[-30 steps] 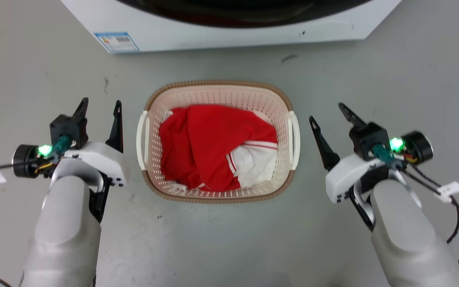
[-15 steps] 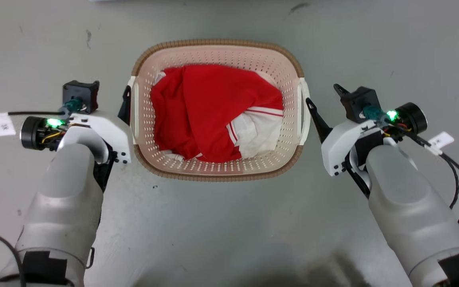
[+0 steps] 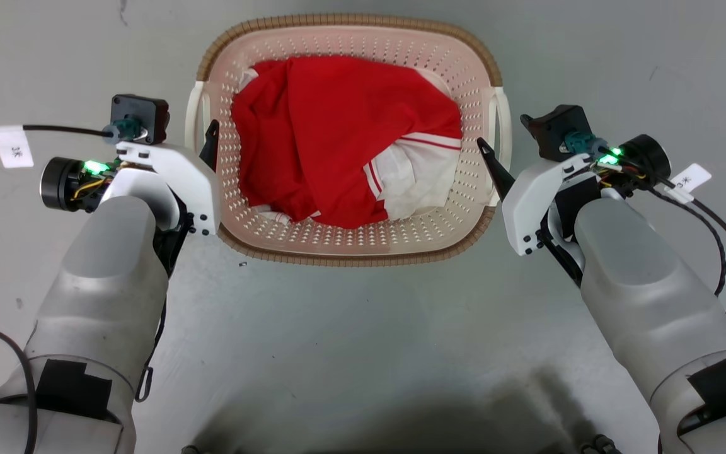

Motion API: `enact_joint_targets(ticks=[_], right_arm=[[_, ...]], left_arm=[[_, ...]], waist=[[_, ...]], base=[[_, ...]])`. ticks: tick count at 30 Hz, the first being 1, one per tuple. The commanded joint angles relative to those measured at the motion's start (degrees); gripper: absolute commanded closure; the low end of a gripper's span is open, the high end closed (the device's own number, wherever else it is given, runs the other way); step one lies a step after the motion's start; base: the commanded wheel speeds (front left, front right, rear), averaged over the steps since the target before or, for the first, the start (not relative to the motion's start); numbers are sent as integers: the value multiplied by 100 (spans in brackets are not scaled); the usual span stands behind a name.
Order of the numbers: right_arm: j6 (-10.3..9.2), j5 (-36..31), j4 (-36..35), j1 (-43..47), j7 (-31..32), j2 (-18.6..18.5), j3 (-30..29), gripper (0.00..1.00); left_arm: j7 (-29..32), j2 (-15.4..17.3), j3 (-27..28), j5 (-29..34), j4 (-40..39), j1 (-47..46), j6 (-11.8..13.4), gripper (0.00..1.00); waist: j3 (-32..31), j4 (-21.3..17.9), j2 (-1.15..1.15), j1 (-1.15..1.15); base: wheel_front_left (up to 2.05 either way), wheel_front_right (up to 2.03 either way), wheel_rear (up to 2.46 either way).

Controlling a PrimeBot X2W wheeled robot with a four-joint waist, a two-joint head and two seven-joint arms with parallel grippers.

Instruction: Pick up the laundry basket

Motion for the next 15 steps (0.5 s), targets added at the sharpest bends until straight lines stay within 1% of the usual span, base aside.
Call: enact_joint_targets(ticks=[1,8,15], right_arm=[[-4,53,51,-124,25,-7,50,0],[-4,324,208,-210,253,-6,301,0],[-4,516,274,-261,327,-7,492,0]], left_arm=[[36,12,-71,-54,30,-87,-3,0],[154,37,-467,-368,84,-208,-4,0],[261,70,-821,-680,93,-241,-4,0]], waist=[[87,16,0,-1],[250,31,0,-1],[348,7,0,-1]], base=[[0,0,0],[0,0,0],[0,0,0]])
